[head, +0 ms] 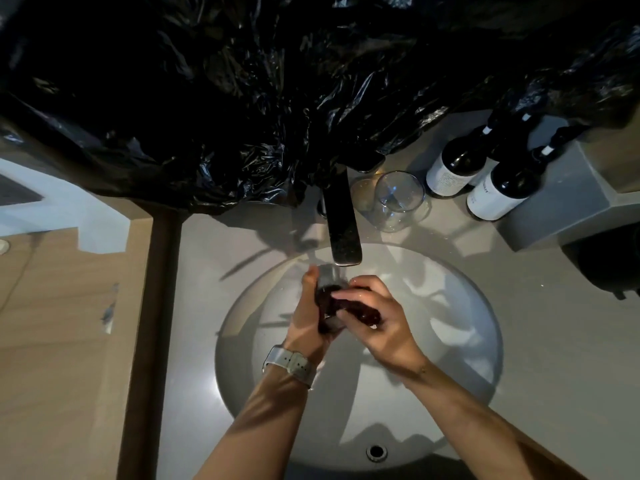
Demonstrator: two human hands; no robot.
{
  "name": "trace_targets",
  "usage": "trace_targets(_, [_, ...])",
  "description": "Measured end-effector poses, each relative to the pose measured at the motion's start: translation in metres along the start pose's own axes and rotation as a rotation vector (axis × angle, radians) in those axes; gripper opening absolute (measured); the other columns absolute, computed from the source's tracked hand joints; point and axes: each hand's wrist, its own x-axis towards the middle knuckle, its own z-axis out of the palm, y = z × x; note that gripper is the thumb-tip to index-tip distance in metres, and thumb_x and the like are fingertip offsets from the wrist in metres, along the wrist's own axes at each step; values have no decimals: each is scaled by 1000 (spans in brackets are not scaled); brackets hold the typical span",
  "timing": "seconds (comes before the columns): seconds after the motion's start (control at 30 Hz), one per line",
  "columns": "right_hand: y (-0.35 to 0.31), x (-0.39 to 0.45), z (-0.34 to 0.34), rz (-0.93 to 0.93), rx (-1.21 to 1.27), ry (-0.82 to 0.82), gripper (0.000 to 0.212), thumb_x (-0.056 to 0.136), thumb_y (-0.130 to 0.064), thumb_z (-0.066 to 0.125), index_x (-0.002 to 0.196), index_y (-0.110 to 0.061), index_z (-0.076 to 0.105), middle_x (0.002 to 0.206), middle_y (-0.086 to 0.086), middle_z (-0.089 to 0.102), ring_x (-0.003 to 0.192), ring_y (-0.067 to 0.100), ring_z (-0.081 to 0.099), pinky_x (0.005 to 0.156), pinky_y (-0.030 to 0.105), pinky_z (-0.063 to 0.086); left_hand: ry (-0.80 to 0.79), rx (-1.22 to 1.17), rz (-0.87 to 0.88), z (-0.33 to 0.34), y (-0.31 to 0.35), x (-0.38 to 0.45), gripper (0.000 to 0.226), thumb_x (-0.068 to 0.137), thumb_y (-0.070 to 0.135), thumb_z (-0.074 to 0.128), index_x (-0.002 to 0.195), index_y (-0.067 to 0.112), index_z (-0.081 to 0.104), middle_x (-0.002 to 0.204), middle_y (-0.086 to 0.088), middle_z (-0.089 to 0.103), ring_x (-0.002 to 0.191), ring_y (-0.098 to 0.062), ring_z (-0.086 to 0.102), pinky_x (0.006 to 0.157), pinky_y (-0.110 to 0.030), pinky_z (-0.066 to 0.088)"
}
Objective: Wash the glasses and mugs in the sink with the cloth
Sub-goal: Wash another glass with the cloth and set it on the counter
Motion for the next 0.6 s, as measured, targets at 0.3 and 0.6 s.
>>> trace_targets(0.3, [-3,11,1,187,214,87,22,76,-2,75,92,-17,75,109,8,58,107,12,59,97,26,46,4,-90,-70,8,8,-2,66,85,65,53,105,4,68,97,-17,73,97,-30,68,94,-41,50])
trace_targets(0.6, [1,23,-1,453,609,205,27,79,5,69,88,-18,77,99,0,70,101,25,65,85,32,51,-29,8,34,8,6,0,69,93,65,43,104,5,75,109,-19,72,100,-32,71,88,-44,56])
